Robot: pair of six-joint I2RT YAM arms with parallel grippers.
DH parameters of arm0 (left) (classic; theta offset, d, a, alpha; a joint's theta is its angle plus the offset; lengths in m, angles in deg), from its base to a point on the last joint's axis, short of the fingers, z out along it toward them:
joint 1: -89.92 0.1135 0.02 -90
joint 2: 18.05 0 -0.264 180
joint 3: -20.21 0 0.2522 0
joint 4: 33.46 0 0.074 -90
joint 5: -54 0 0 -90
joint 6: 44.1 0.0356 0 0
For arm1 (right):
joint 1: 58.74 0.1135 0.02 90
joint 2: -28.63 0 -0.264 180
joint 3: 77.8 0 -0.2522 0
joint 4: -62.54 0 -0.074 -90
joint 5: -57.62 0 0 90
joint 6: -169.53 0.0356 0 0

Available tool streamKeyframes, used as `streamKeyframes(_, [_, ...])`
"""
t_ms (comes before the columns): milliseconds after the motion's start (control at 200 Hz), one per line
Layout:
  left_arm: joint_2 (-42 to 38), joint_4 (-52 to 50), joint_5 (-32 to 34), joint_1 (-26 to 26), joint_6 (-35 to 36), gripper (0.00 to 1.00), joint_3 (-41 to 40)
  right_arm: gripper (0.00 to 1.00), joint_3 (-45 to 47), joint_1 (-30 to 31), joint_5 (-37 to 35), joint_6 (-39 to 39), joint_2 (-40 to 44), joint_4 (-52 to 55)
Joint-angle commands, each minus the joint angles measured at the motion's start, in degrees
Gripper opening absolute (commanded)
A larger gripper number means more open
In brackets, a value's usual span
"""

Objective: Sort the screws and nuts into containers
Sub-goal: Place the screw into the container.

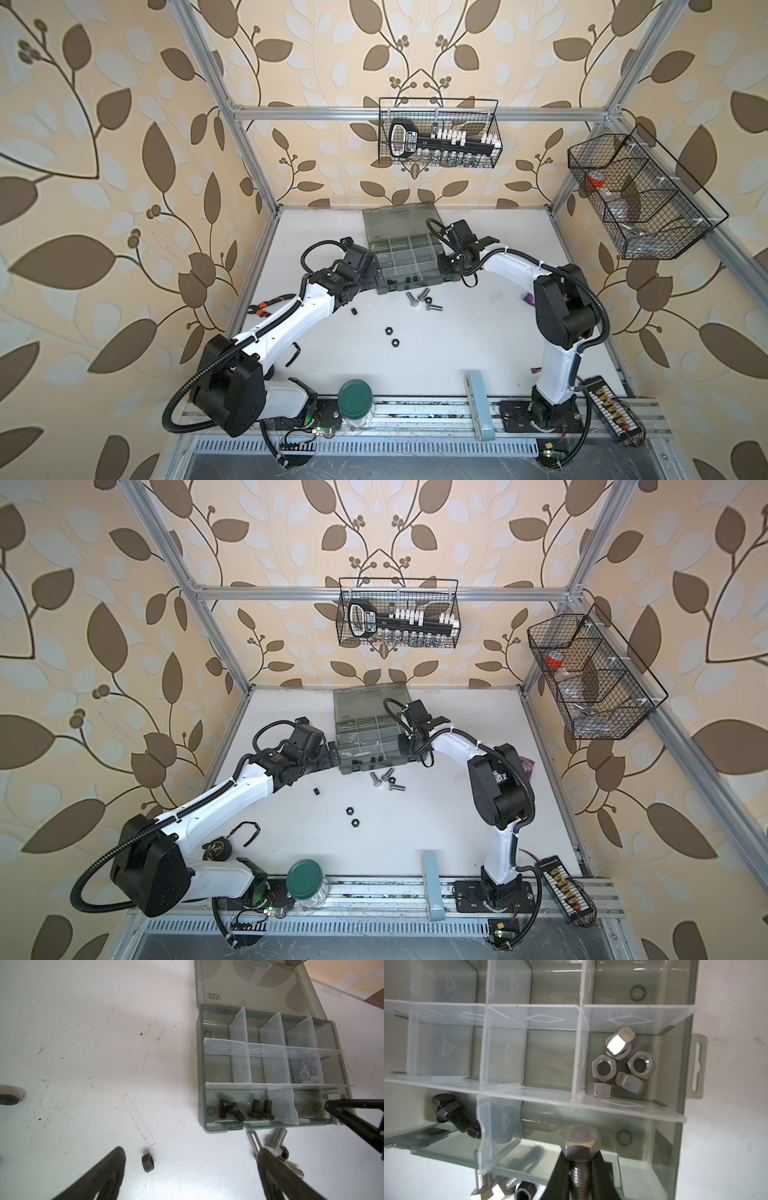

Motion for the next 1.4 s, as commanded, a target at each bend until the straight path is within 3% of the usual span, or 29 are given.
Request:
streamKeyframes(0, [-2.07, -0.24, -0.60, 0.89, -0.59, 0.99, -0.37, 0.00, -1.98, -0.61, -0.54, 0.29, -2.29, -0.39])
streamKeyframes(540, [-1.46, 0.66, -2.07, 0.98, -0.29, 0.99, 0.02, 0.03, -5.61, -0.53, 4.56, 1.88, -5.28, -0.27])
streamKeyframes(650, [-1.19, 0.94, -2.62, 0.96, -0.47, 0.99, -0.06, 0.13, -5.96, -0.42, 5.00, 2.24, -5.29, -0.37])
streamKeyframes(840, [-1.10, 1.41, -3.07, 0.96, -0.64, 0.99, -0.17, 0.42, -6.10, 0.12, 4.74, 2.04, -5.03, -0.21])
streamKeyframes(1155, [-1.41, 0.66, -2.90, 0.96, -1.03, 0.99, -0.69, 0.45, -3.62, 0.97, 0.87, 1.19, 2.14, 0.75])
streamKeyframes(1399, [-2.75, 0.00, -2.63, 1.05, -2.12, 0.99, -1.99, 0.46, 6.99, 6.86, -4.22, -0.01, 12.27, -0.48])
